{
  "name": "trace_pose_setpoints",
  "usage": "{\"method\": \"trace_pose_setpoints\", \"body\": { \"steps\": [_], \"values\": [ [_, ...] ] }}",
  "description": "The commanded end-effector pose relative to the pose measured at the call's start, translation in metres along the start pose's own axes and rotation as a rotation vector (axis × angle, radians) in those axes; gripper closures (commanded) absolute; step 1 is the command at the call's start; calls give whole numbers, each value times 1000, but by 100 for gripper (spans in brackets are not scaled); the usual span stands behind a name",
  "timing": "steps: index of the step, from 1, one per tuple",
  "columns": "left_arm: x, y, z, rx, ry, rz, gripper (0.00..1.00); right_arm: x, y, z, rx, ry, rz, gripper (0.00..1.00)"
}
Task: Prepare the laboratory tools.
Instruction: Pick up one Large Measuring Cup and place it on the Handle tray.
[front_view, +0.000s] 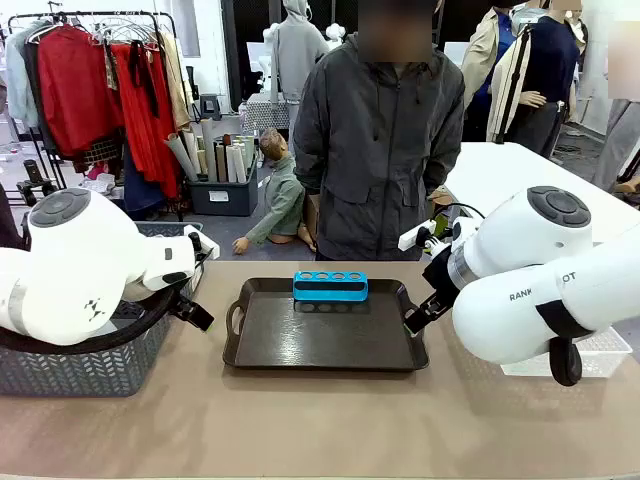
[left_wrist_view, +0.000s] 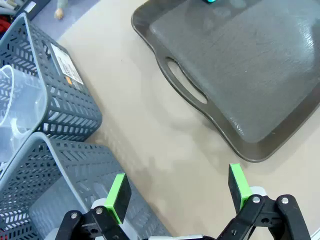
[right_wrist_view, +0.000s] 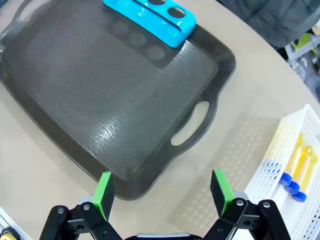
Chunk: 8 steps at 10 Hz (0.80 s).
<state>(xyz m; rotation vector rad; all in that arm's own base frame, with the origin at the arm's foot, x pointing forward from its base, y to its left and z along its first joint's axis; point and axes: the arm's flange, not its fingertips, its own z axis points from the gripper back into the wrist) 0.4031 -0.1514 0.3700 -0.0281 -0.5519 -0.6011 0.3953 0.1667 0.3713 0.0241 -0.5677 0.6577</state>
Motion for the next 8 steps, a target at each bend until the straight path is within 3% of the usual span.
{"method": "trace_pose_setpoints", "body": {
  "steps": [1,8],
  "values": [
    [0,0,0,0,0,0,0,0,0,0,0,0,0,0],
    [0,0,0,0,0,0,0,0,0,0,0,0,0,0]
  ]
}}
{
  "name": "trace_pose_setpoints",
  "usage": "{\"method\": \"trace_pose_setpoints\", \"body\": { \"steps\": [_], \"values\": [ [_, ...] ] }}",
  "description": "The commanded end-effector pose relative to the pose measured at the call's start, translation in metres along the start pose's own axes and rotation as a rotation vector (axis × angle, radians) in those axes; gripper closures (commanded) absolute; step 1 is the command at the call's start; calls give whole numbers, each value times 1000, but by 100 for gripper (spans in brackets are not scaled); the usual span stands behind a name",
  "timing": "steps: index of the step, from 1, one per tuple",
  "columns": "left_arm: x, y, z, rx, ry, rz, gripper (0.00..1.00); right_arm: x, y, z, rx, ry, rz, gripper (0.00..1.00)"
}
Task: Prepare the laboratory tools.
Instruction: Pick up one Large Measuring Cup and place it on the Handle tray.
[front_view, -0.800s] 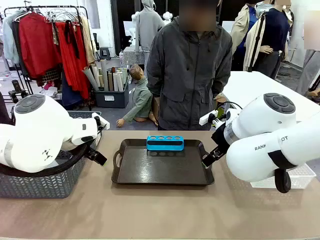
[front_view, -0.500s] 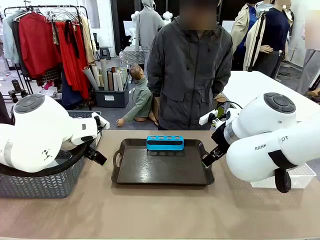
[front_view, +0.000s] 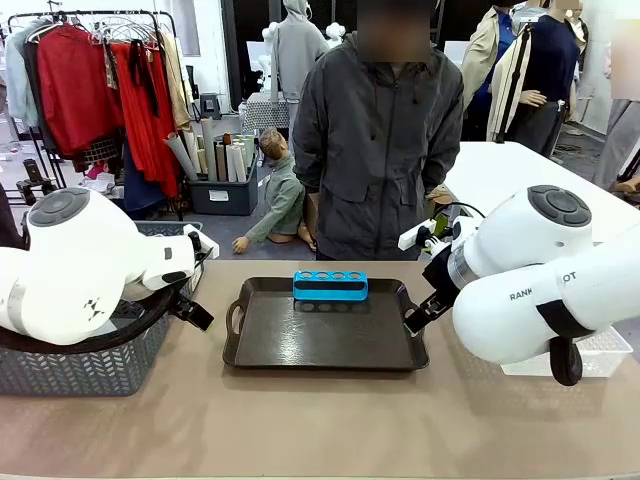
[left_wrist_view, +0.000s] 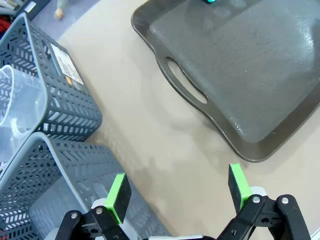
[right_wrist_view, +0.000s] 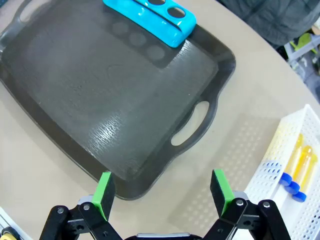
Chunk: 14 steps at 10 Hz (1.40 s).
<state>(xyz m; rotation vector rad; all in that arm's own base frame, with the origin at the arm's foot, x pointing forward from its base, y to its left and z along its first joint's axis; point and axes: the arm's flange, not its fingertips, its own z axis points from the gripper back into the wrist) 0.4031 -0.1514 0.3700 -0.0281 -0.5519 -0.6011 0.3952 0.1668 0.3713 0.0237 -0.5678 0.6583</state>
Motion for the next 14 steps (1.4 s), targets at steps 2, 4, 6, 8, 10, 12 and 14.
{"method": "trace_pose_setpoints", "body": {
  "steps": [2,4,6,8,10,12,14],
  "values": [
    [0,0,0,0,0,0,0,0,0,0,0,0,-1,0],
    [0,0,0,0,0,0,0,0,0,0,0,0,-1,0],
    [0,0,0,0,0,0,0,0,0,0,0,0,-1,0],
    [0,0,0,0,0,0,0,0,0,0,0,0,-1,0],
    [0,0,0,0,0,0,0,0,0,0,0,0,-1,0],
    [0,0,0,0,0,0,0,-3,4,1,31,-2,20,0],
    [6,-7,13,-71,21,-20,0,-9,13,7,84,-2,32,0]
  ]
}}
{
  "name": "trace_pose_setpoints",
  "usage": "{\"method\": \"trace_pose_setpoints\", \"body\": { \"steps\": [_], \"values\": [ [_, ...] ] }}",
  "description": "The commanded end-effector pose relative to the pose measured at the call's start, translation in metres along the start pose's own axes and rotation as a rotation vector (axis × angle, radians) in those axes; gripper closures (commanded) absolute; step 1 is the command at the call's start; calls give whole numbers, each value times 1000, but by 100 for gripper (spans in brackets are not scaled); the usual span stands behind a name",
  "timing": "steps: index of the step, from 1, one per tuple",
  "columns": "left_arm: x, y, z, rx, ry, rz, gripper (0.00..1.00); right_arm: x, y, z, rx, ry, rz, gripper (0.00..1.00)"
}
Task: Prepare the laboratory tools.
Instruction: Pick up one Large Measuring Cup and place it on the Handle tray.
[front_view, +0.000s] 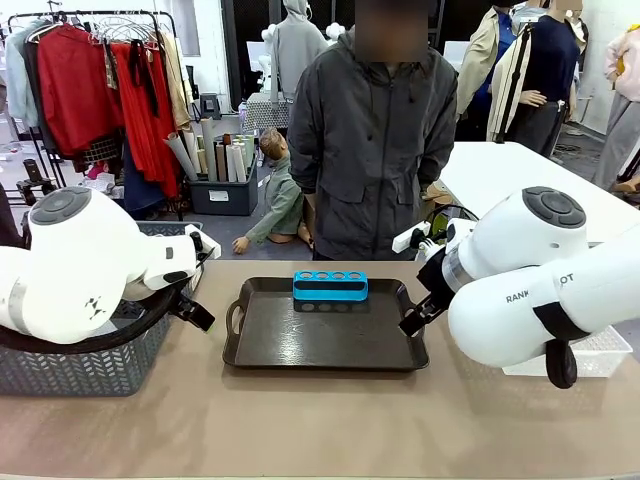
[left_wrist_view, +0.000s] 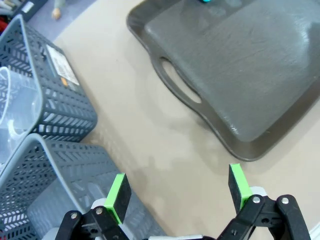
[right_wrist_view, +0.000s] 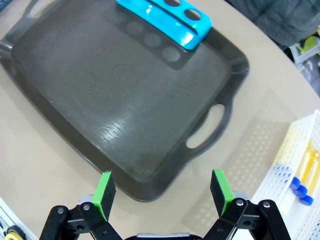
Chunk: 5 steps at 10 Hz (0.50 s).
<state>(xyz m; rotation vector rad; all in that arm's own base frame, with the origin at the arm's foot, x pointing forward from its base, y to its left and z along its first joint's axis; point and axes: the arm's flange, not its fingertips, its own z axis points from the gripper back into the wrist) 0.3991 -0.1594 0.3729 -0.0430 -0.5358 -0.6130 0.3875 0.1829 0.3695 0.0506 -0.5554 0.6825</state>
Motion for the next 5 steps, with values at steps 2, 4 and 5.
{"method": "trace_pose_setpoints", "body": {
  "steps": [2,4,5],
  "values": [
    [20,0,22,-134,31,-31,0,-7,-2,17,66,-19,31,0],
    [39,-3,40,-218,50,-56,0,2,0,33,101,-16,44,0],
    [50,-6,49,-259,27,-74,0,6,-4,46,124,-9,66,0]
  ]
}}
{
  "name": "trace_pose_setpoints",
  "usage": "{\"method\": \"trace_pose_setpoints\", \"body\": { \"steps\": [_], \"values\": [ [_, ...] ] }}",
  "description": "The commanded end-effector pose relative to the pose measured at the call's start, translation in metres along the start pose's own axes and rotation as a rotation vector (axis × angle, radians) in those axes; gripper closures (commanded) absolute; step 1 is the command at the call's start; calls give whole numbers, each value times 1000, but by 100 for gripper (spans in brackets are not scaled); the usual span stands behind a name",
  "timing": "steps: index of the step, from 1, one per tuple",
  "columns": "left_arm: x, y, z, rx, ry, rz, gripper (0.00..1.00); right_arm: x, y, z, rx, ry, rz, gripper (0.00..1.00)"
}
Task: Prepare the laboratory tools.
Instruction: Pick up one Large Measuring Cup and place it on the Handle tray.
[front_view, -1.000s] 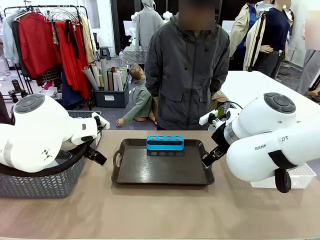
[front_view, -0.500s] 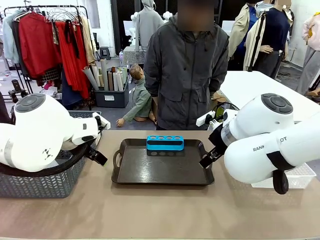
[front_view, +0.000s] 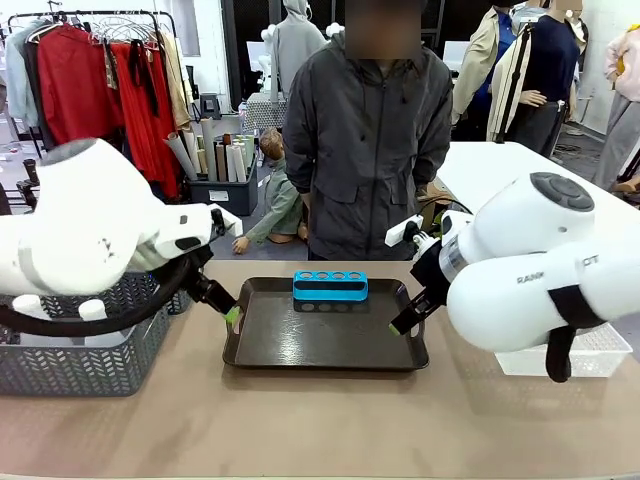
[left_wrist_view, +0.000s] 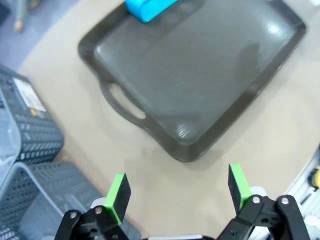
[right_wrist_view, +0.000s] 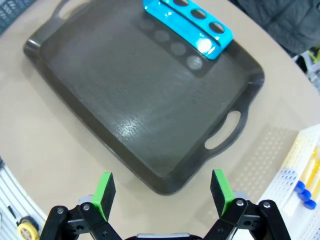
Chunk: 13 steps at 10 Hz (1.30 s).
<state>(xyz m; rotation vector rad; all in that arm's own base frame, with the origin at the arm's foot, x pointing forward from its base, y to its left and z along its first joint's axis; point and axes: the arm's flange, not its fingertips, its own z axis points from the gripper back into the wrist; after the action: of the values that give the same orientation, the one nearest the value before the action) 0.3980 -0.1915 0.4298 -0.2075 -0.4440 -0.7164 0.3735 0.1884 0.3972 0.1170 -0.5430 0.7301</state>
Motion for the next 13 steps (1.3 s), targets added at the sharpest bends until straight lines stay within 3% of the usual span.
{"method": "trace_pose_setpoints", "body": {
  "steps": [1,5,9,12,13],
  "values": [
    [13,10,21,-101,-24,-57,0,4,-13,33,63,8,58,0],
    [43,10,54,-139,-105,-155,0,35,-43,101,105,-72,75,0],
    [57,15,74,-112,-167,-179,0,47,-69,138,130,-182,89,0],
    [59,11,79,-77,-208,-177,0,50,-79,149,77,-264,25,0],
    [62,12,81,-92,-159,-163,0,50,-74,149,88,-191,51,0]
  ]
}}
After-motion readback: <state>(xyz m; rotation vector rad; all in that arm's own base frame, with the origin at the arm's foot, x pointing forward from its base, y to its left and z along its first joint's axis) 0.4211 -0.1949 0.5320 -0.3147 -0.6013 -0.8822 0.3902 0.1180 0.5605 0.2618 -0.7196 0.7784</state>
